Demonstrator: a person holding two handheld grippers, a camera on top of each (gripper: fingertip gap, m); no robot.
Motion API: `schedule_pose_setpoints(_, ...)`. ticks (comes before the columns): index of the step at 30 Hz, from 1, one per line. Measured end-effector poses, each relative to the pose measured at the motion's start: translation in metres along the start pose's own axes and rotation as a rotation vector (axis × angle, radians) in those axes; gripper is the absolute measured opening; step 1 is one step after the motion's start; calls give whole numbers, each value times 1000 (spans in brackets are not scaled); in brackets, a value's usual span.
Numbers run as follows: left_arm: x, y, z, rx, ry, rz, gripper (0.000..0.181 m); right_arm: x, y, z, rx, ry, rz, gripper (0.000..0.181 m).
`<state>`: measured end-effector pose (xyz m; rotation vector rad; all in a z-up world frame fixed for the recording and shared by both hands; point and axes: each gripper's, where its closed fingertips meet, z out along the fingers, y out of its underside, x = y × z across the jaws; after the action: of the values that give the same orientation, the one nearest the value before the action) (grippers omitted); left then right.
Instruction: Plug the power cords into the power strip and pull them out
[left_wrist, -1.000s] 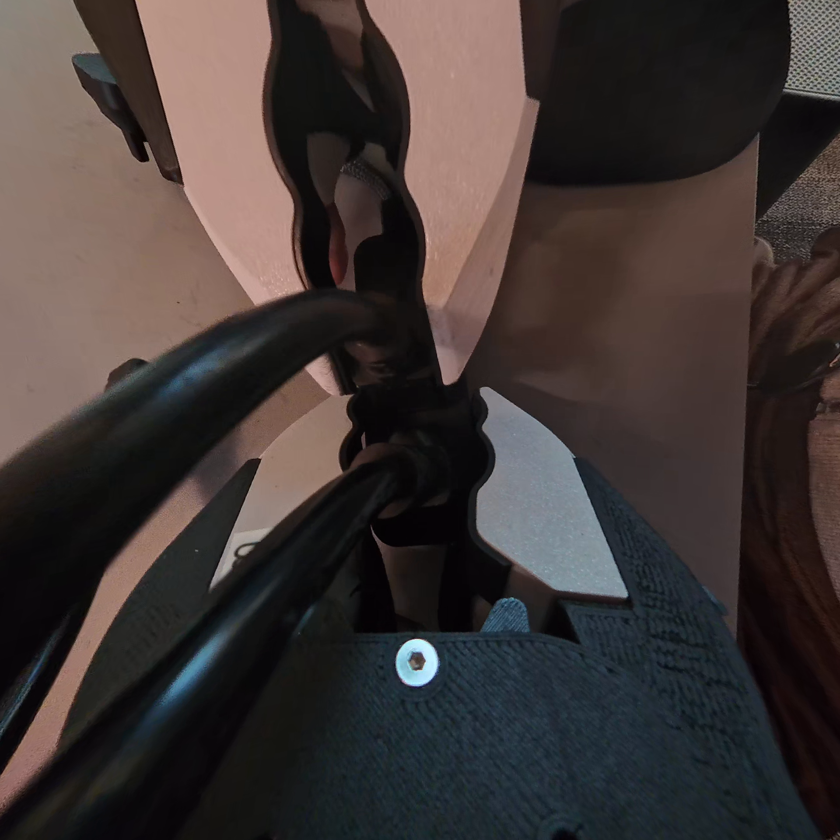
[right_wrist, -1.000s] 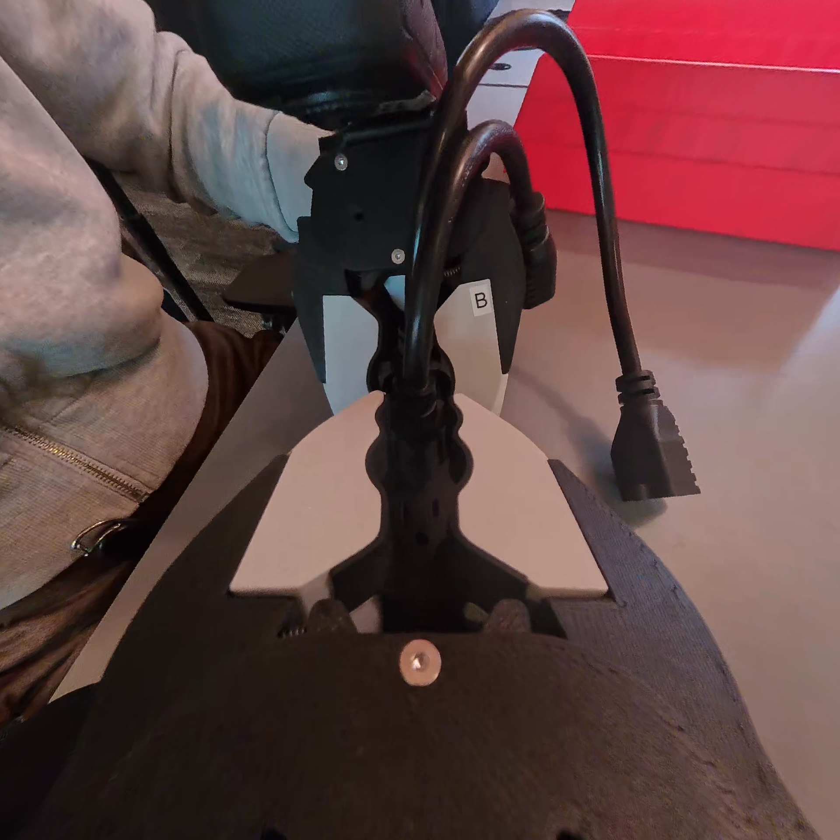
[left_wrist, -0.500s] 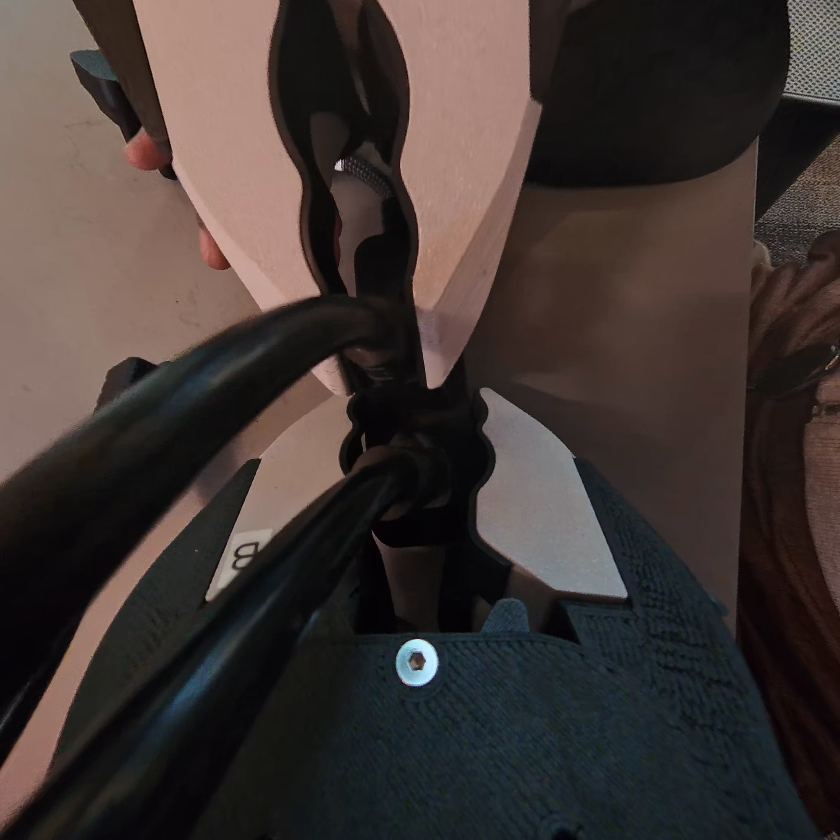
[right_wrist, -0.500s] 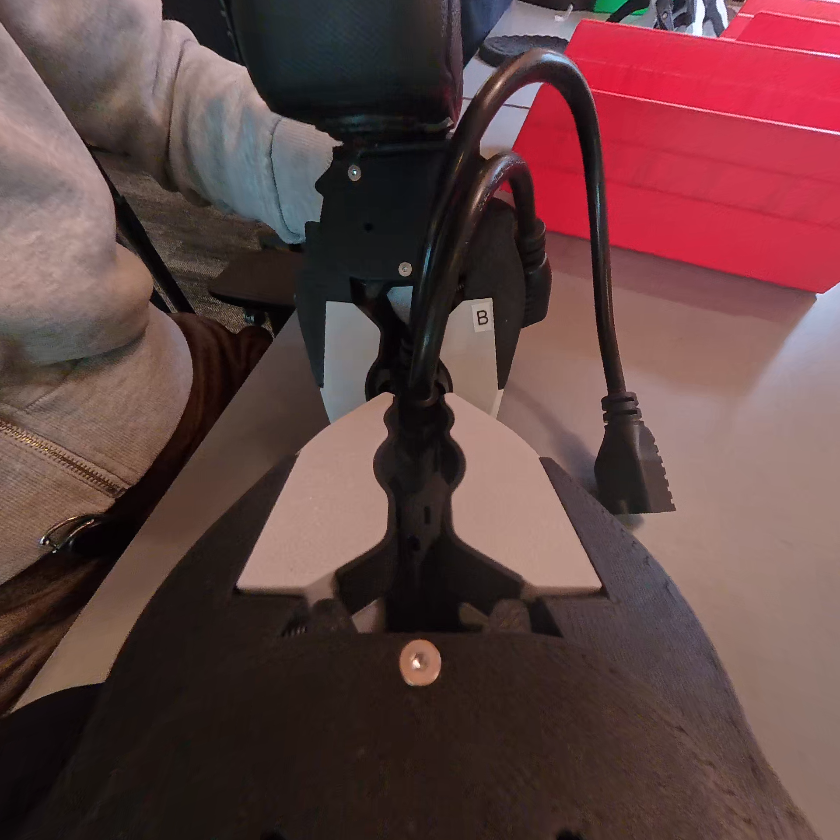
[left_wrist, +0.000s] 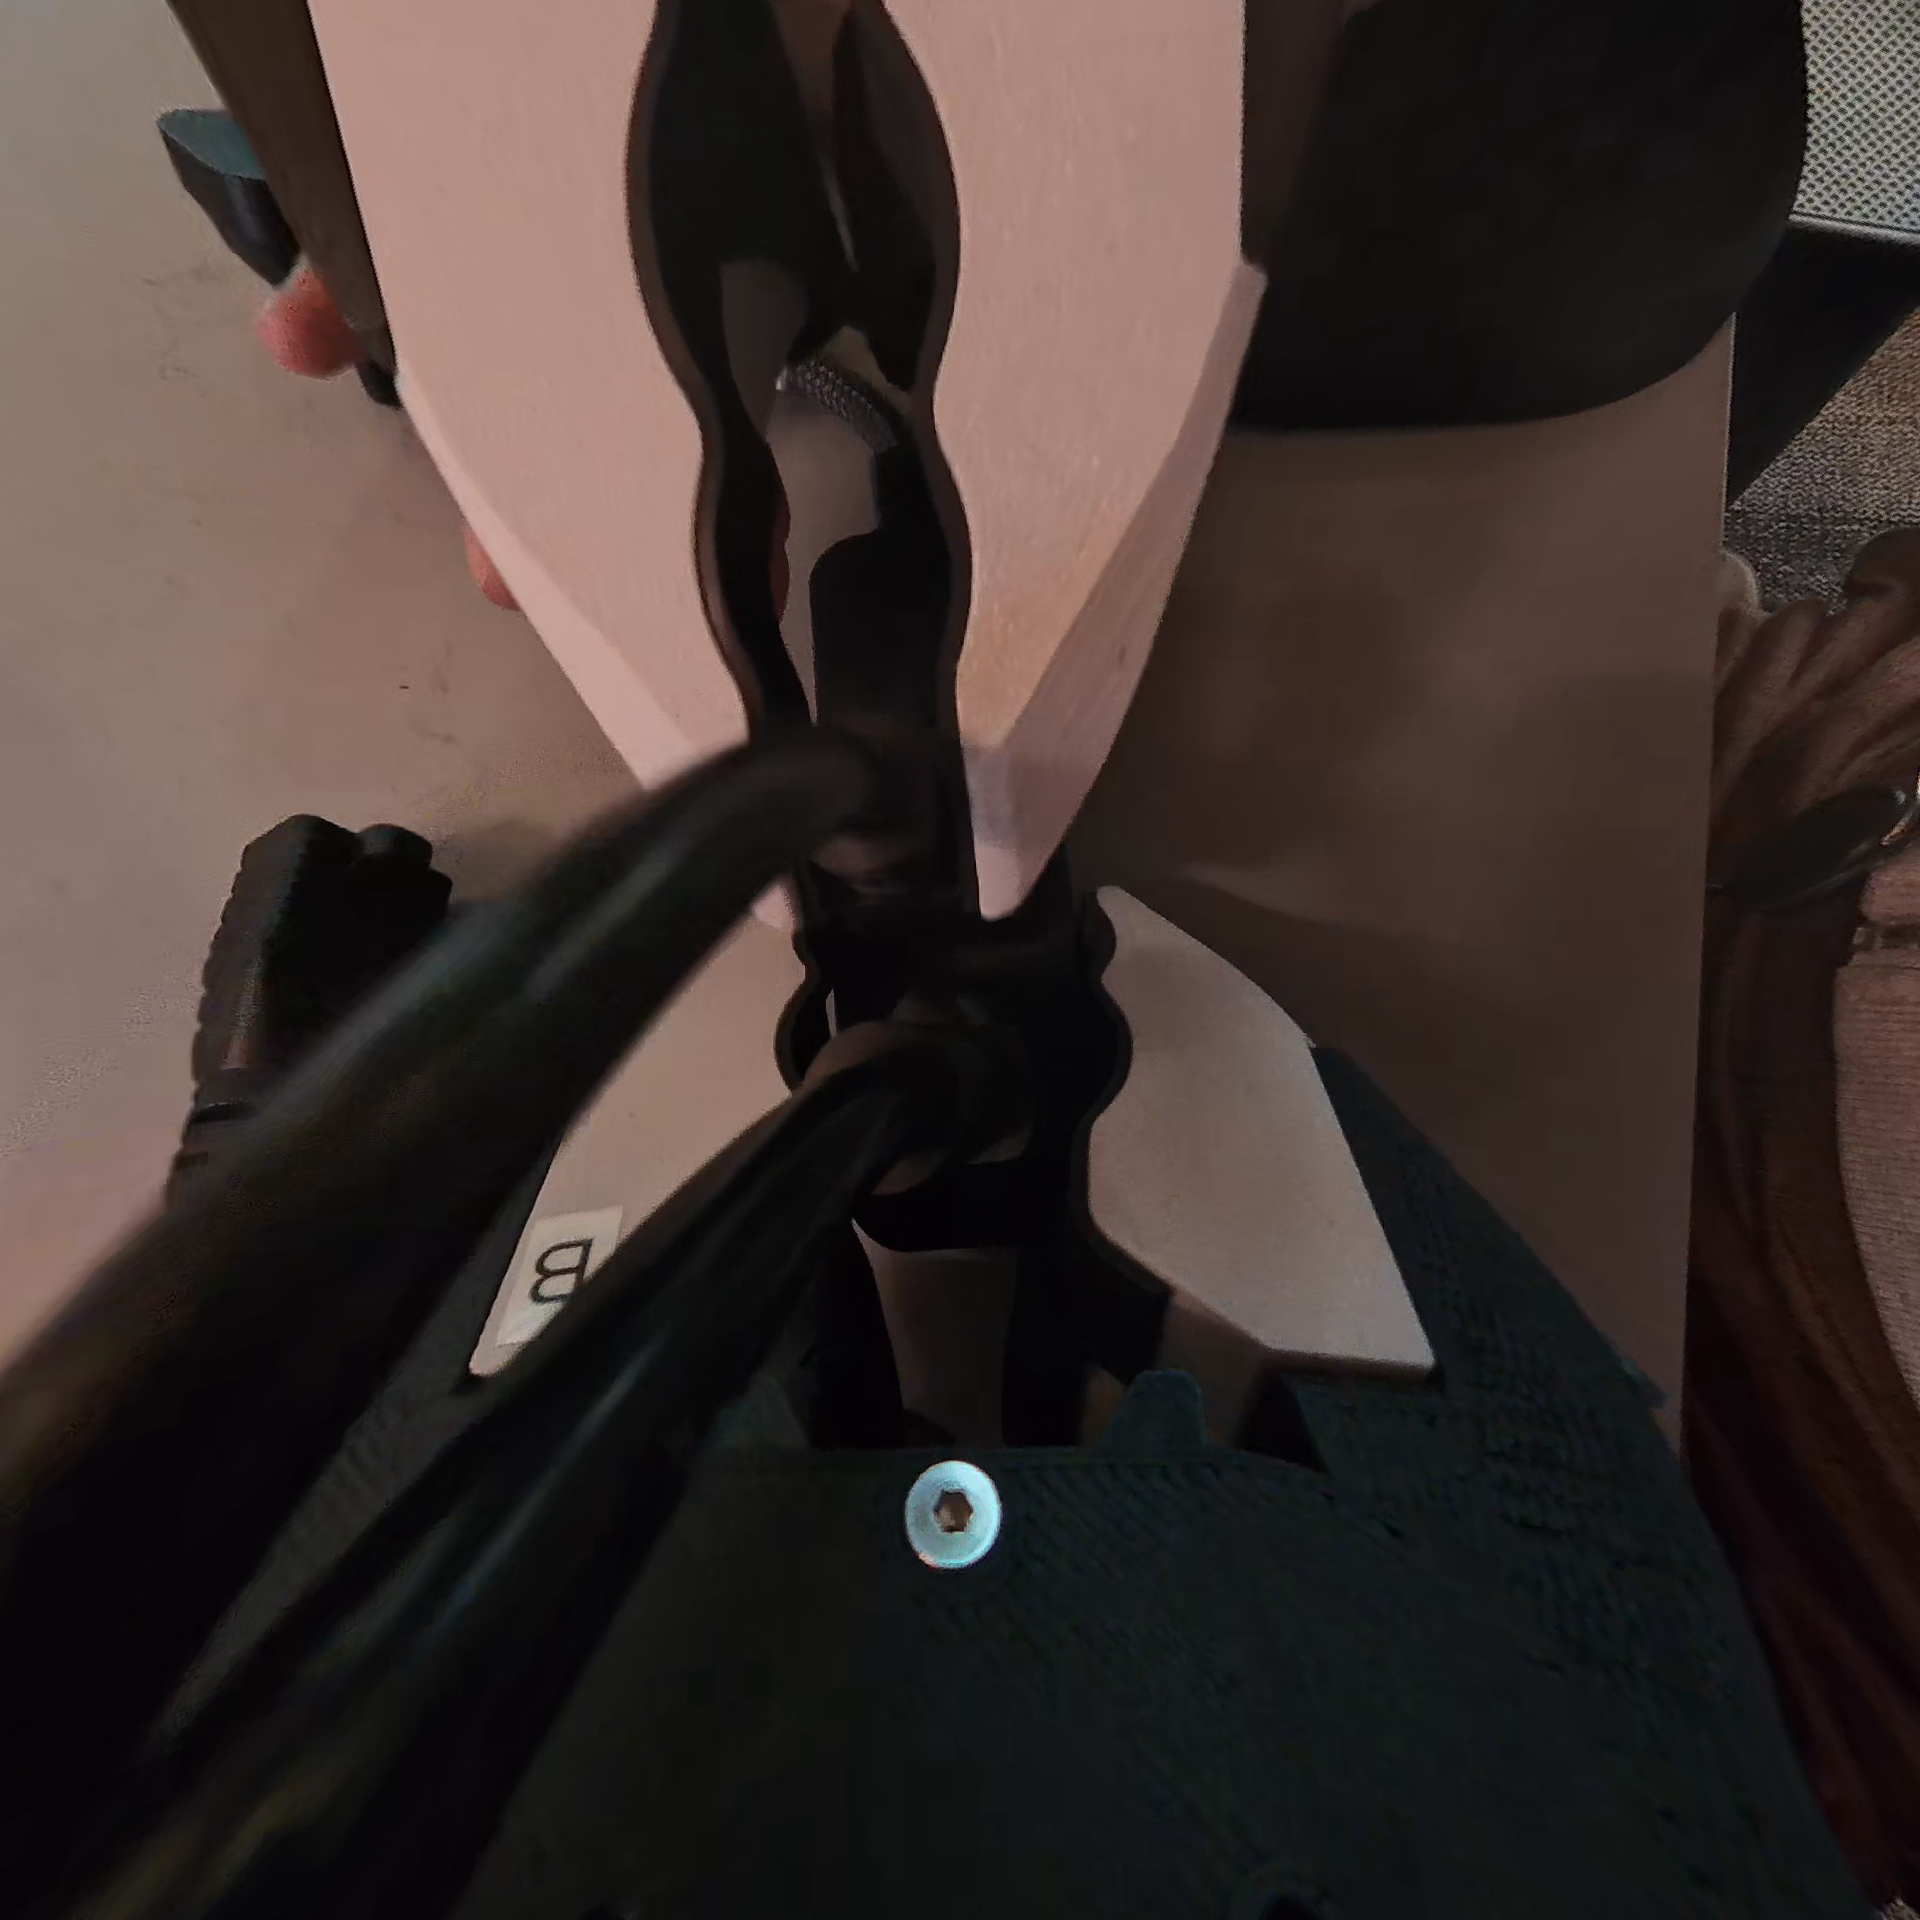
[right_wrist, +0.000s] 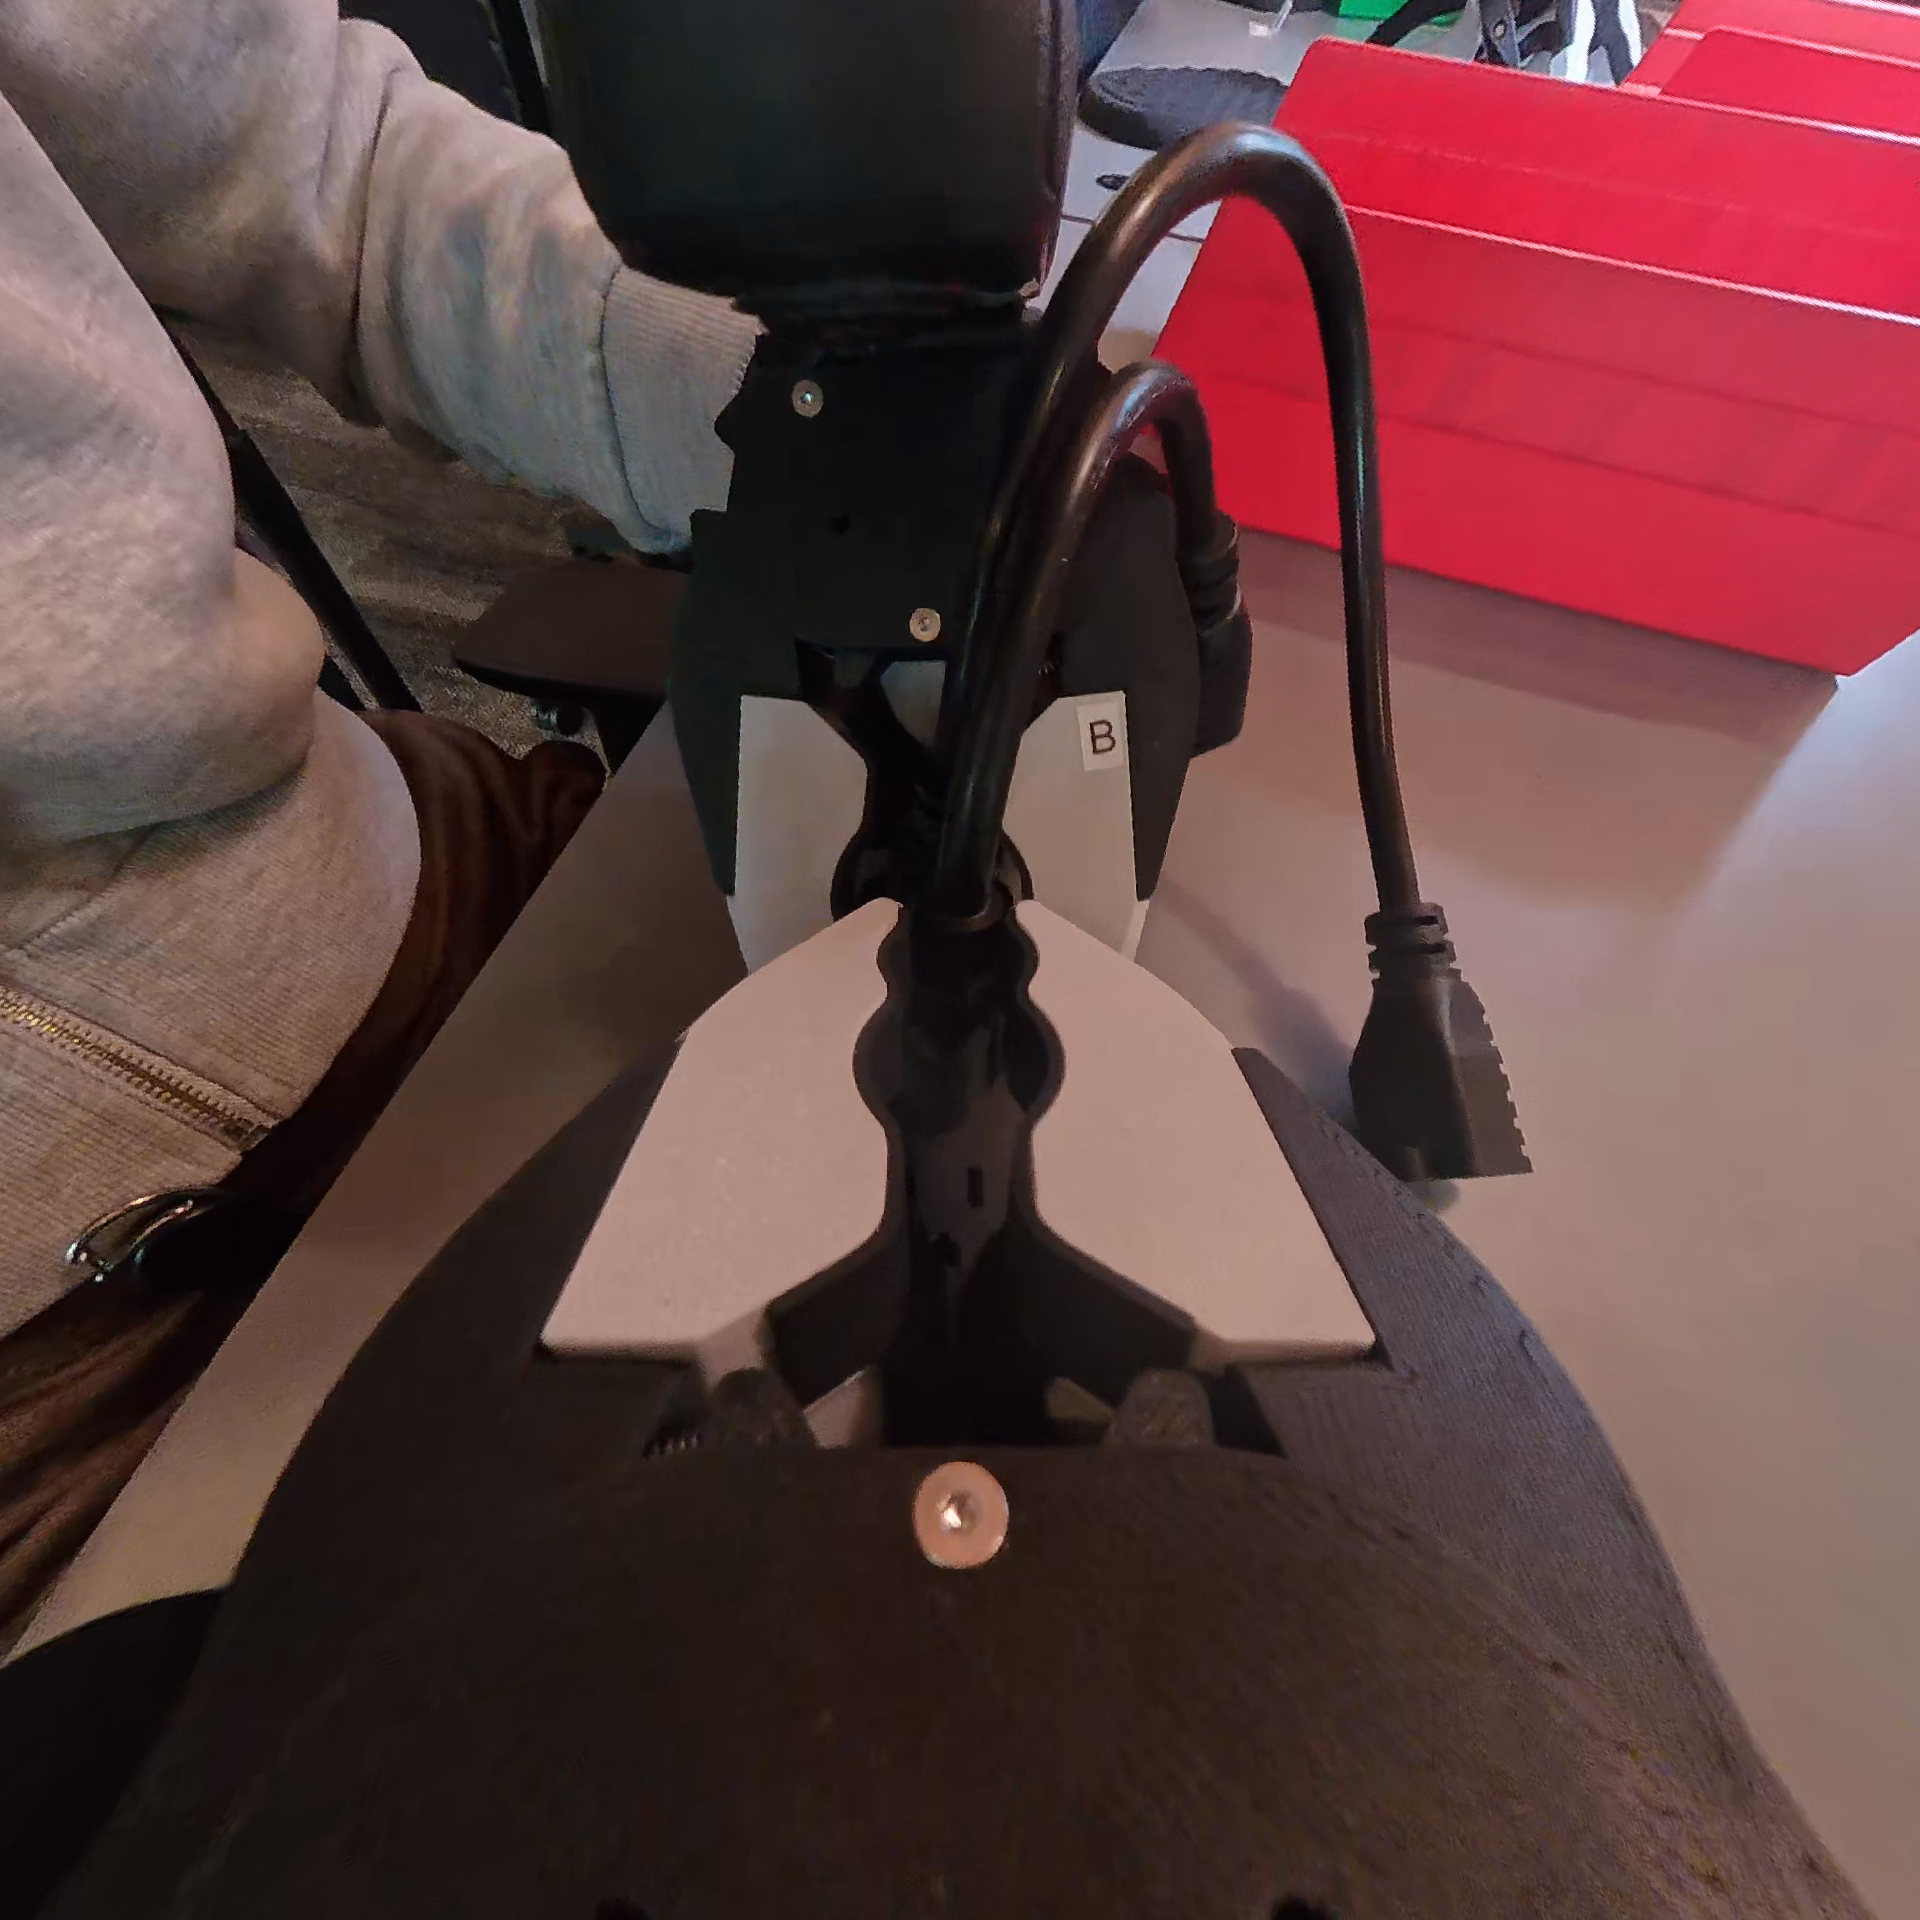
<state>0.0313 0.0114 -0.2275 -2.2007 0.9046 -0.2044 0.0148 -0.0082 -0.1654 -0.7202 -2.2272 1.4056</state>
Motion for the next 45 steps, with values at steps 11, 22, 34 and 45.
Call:
schedule_pose_setpoints(11, 0, 0, 0, 0, 3, -4, 46, 0, 0, -2, -4, -3, -11, 15)
schedule_pose_setpoints(22, 0, 0, 1, 0, 7, -7, 45, 0, 0, -2, -12, 3, -27, 15)
schedule_pose_setpoints(34, -1, 0, 1, 0, 8, -12, 45, 0, -1, -1, -4, 11, -26, 15)
schedule_pose_setpoints(45, 0, 0, 1, 0, 6, -9, 41, -2, -1, -2, -1, 11, -40, 16)
